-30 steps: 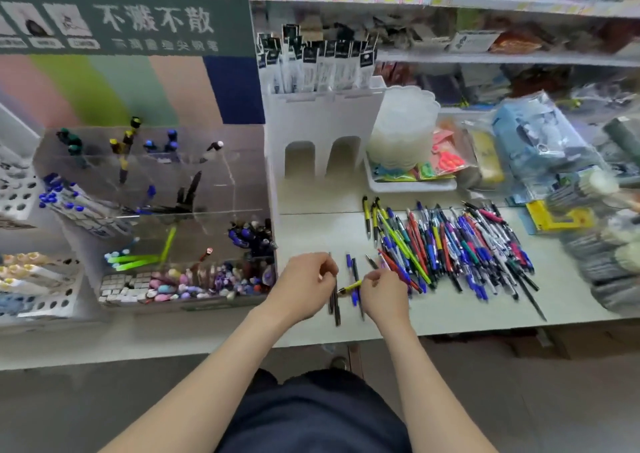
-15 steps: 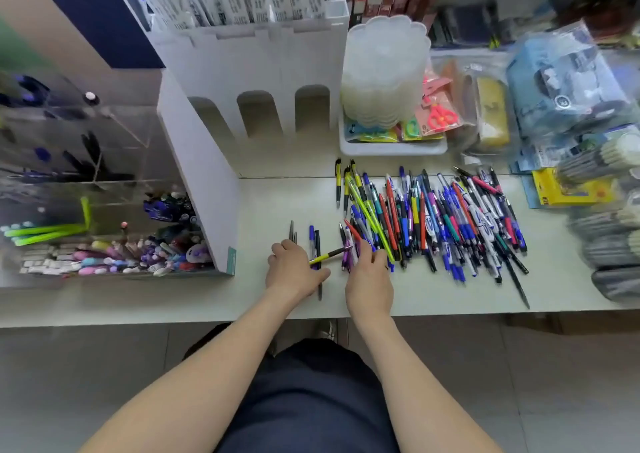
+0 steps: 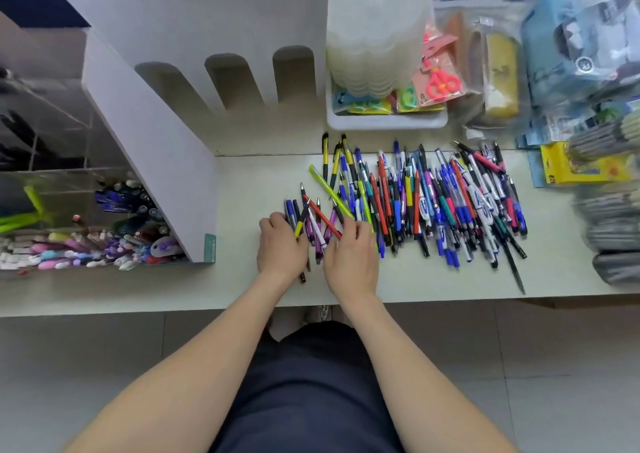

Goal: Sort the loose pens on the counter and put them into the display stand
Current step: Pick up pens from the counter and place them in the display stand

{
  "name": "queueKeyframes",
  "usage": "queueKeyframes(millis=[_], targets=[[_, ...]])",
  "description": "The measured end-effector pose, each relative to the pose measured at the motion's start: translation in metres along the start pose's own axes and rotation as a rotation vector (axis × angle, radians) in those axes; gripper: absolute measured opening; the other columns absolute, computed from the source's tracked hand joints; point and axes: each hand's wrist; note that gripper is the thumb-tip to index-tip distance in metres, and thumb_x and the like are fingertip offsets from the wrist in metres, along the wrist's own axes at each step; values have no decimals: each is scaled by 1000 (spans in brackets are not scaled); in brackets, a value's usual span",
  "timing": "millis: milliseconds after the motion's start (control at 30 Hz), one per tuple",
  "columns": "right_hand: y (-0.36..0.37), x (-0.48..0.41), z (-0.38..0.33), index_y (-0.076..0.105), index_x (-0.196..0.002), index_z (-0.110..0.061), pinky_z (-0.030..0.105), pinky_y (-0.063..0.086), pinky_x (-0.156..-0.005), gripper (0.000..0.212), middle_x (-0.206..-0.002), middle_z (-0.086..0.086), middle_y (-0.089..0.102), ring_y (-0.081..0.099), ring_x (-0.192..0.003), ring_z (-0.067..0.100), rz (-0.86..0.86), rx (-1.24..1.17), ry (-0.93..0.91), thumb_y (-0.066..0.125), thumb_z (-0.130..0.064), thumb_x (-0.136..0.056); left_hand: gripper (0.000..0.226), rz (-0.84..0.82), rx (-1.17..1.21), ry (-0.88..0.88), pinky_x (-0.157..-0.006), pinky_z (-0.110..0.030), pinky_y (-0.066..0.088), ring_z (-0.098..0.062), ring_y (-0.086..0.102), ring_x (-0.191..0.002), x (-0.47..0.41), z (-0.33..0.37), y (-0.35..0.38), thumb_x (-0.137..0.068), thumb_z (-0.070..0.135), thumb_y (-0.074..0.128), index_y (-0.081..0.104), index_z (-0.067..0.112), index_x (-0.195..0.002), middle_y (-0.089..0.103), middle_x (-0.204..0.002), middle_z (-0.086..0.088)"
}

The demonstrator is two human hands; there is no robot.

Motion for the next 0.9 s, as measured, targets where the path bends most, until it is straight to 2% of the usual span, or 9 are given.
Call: queueKeyframes(millis=[100, 200, 367, 533, 633, 700, 767, 833, 900], targets=[[0, -5, -10, 51, -141, -3, 38, 53, -82, 50, -127, 13, 49, 59, -101, 30, -113, -18, 35, 64, -30, -100, 33, -44, 109, -22, -86, -35, 44, -30, 53, -107, -5, 10, -2, -93, 17, 59, 55, 3, -123, 55, -125, -13], [2, -8, -22, 41, -149, -1, 39, 52, -88, 70, -132, 16, 43, 56, -104, 31, -175, 12, 58, 63, -46, -101, 31, -133, 210, -64, -91, -37, 51, -31, 61, -111, -10, 18, -10, -92, 10, 48, 66, 9, -117, 69, -115, -9], [3, -15, -34, 32, -151, 2, 37, 53, -91, 85, -139, 18, 41, 55, -114, 34, -211, 202, 92, 65, -55, -97, 41, -279, 331, -73, -105, -35, 51, -22, 65, -117, -10, 23, -29, -81, 22, 42, 76, 30, -103, 77, -117, 3], [19, -23, -42, 41, -143, 10, 33, 44, -83, 70, -129, 21, 50, 51, -105, 30, -252, 407, 56, 61, -43, -102, 50, -331, 206, -104, -99, -29, 47, -29, 60, -125, -20, 7, -35, -98, 10, 39, 69, 25, -136, 54, -148, -10], [29, -26, -43, 46, -138, 10, 34, 33, -74, 48, -121, 22, 51, 50, -99, 30, -266, 460, 76, 54, -23, -104, 44, -285, 218, -145, -93, -29, 46, -24, 60, -118, -22, -1, -40, -100, 14, 41, 67, 22, -135, 55, -145, -8], [30, -28, -47, 49, -135, 11, 31, 39, -72, 38, -118, 21, 54, 54, -98, 29, -294, 447, 85, 43, -9, -103, 39, -278, 261, -162, -94, -27, 44, -21, 58, -119, -22, -4, -41, -101, 12, 44, 69, 18, -131, 61, -139, -3], [25, -28, -57, 57, -127, 8, 27, 49, -72, 30, -112, 17, 60, 61, -93, 26, -364, 440, 120, 49, -5, -100, 34, -295, 292, -175, -99, -31, 49, -23, 59, -120, -20, -3, -43, -102, 13, 45, 71, 20, -122, 65, -135, 0], [24, -28, -64, 67, -112, 0, 27, 53, -65, 20, -99, 12, 65, 65, -80, 22, -399, 470, 119, 67, -12, -96, 29, -312, 301, -190, -102, -36, 50, -28, 62, -120, -18, -3, -43, -102, 15, 46, 70, 25, -114, 68, -130, -1], [26, -28, -65, 64, -112, -4, 28, 56, -61, 22, -95, 9, 67, 69, -77, 21, -402, 471, 121, 70, -21, -98, 30, -316, 301, -197, -99, -35, 50, -28, 62, -118, -17, -5, -42, -102, 15, 46, 70, 24, -117, 67, -127, 0]])
Point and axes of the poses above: each hand's wrist, its own x-axis away from the middle knuckle, its own y-axis out of the palm, z = x × y
